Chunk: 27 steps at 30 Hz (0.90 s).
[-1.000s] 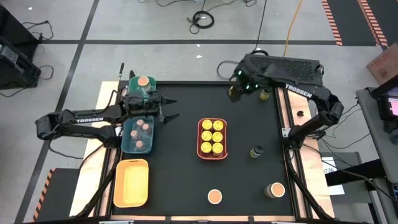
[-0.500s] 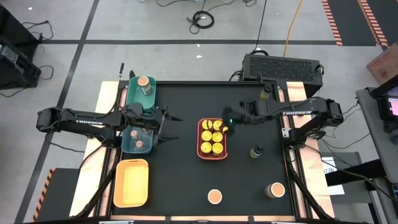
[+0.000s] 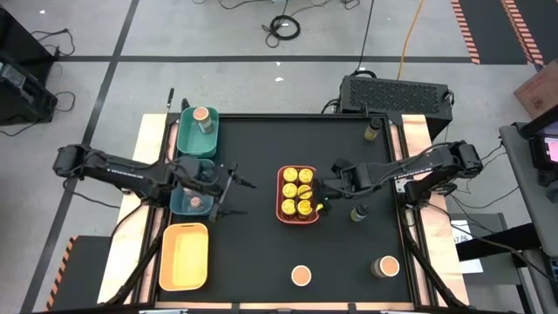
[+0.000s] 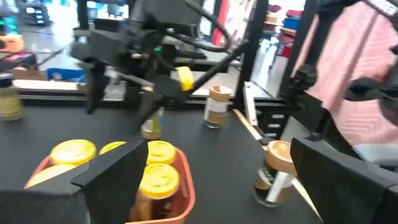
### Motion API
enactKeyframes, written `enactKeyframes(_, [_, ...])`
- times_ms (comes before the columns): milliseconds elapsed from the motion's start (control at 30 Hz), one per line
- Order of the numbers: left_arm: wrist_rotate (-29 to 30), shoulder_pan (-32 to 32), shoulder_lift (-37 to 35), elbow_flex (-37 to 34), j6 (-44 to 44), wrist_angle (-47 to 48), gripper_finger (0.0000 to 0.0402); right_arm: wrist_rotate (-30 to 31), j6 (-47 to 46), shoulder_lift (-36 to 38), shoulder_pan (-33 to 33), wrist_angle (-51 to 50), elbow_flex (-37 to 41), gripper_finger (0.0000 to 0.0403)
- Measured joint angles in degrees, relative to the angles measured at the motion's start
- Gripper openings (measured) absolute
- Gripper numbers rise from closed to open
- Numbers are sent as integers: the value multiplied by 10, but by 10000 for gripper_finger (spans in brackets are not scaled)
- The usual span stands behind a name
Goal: Sort spices by type
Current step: Put the golden seasoning bottle in the green bin
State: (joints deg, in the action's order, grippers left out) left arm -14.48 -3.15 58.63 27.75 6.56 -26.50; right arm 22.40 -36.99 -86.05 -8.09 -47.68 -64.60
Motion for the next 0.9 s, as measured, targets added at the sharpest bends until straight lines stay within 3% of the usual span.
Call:
enactKeyframes(167, [23, -44, 26, 0, 6, -60, 396, 1, 8, 0, 1, 0, 0, 384])
enactKeyframes(367, [95, -80, 84, 16, 10, -89, 396, 20, 24, 0, 1, 32, 0, 384])
enactKeyframes(667, [101, -139, 227, 137, 35, -55, 396, 47, 48, 0, 1, 91, 0, 384])
enactKeyframes(900, [101, -173, 335, 232, 21, -42, 396, 48, 17, 0, -25, 48, 0, 384])
